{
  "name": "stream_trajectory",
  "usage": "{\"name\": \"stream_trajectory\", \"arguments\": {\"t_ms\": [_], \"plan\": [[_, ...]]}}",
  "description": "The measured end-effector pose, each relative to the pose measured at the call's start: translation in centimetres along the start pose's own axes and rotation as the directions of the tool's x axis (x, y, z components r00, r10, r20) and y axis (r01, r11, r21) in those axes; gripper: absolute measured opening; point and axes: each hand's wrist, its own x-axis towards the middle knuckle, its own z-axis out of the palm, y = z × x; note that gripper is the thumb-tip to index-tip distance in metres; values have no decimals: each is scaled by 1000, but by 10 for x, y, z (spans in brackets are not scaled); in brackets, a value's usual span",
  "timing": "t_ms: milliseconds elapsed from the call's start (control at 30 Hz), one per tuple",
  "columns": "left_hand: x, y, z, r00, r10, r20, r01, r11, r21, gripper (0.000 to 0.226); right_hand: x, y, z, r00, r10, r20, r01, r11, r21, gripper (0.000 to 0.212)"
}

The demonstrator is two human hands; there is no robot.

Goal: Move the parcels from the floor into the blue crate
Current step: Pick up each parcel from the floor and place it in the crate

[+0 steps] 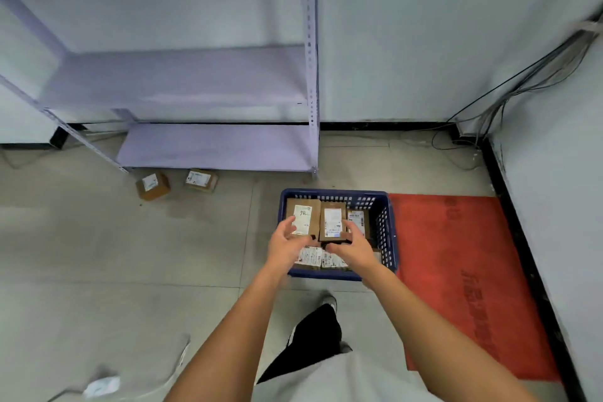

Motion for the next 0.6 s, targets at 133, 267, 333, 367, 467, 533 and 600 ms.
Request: {"name": "stream_trajectory", "arguments": {"t_ms": [133,267,333,367,467,533,600], "plan": [[-20,-9,-37,999,30,-13,-29,999,22,65,-19,-9,23,999,-39,-21,39,999,9,81],[-12,-20,-86,999,-7,-32,9,998,61,67,-19,-19,64,1000,-10,4,10,1000,4,81],[1,-22,-116,999,-16,-31,18,998,65,68,-9,-28,92,1000,-4,29,4,1000,-4,82],[8,-22,-133,999,-20,-29,22,998,62,69,-3,-34,109,999,-4,36,4,1000,-12,82],[34,-25,-197,999,-25,-27,26,999,35,67,17,-58,172,999,-13,44,14,1000,-26,79],[53,-22,-248,1000,-19,-25,20,999,38,65,30,-77,220,999,-9,43,10,1000,-8,80],[73,-17,-301,1000,-2,-7,2,998,56,62,42,-96,268,1000,5,27,-6,1000,21,80]]}}
